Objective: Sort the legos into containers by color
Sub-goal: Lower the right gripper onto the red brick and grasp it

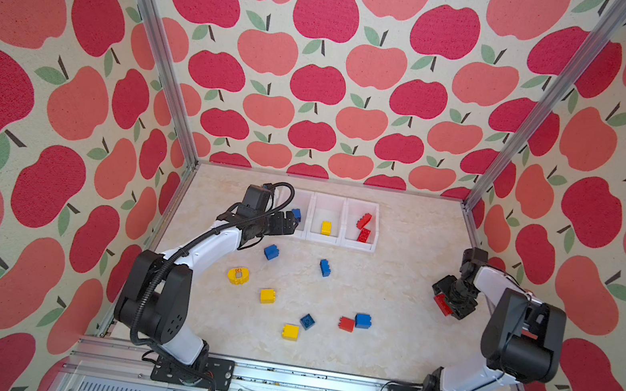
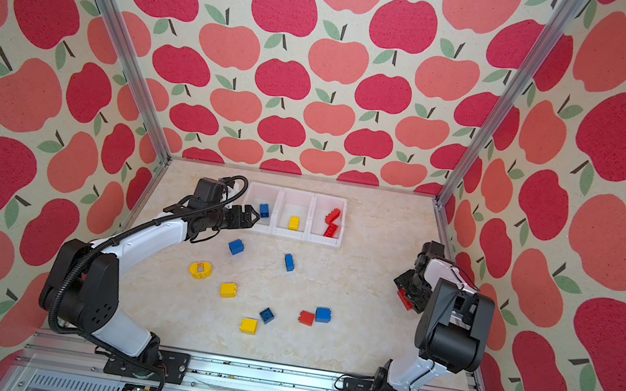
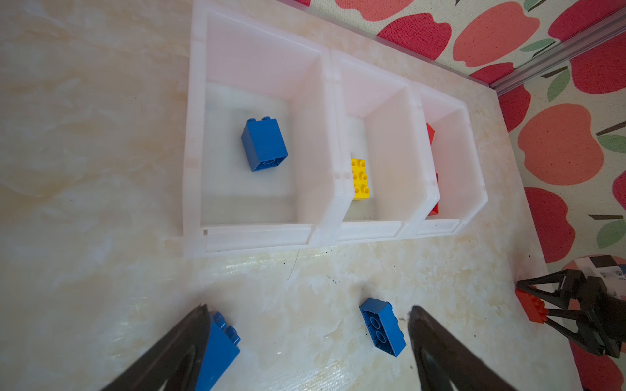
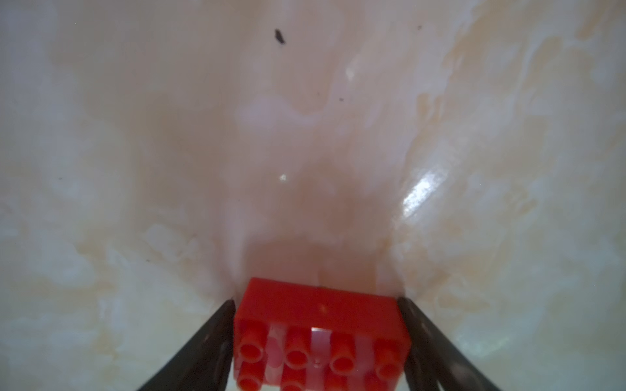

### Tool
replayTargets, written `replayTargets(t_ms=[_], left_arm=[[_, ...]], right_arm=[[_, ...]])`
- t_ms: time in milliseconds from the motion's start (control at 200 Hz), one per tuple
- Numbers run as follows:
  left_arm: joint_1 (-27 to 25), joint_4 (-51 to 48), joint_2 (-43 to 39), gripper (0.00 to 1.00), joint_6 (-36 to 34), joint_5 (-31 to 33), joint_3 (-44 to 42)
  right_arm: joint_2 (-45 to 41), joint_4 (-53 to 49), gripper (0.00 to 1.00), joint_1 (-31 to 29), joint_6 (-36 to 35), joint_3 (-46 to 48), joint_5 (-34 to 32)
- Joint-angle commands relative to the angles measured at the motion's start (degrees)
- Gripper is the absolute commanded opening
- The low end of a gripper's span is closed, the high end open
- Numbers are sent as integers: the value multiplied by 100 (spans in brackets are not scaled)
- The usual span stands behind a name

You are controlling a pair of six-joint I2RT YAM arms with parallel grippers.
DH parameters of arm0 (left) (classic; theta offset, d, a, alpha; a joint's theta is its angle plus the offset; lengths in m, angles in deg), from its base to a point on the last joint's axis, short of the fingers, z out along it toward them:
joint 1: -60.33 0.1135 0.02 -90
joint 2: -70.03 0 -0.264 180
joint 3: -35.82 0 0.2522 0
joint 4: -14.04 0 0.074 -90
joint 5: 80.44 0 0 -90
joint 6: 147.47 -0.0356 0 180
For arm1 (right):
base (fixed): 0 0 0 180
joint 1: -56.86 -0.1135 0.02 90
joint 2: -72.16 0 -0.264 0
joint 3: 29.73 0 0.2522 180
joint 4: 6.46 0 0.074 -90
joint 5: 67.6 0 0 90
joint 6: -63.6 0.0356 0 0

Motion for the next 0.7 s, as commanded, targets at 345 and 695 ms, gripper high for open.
replayTargets(t_ms=[345,695], left_arm=[[34,-81,-343,94,94,49,-117],[1,-200,-689,94,154,227,-313]], right_arm=[[-103,125,60,-243,-14,119,30],[-338,-5,60,-608,-26,-53,102]])
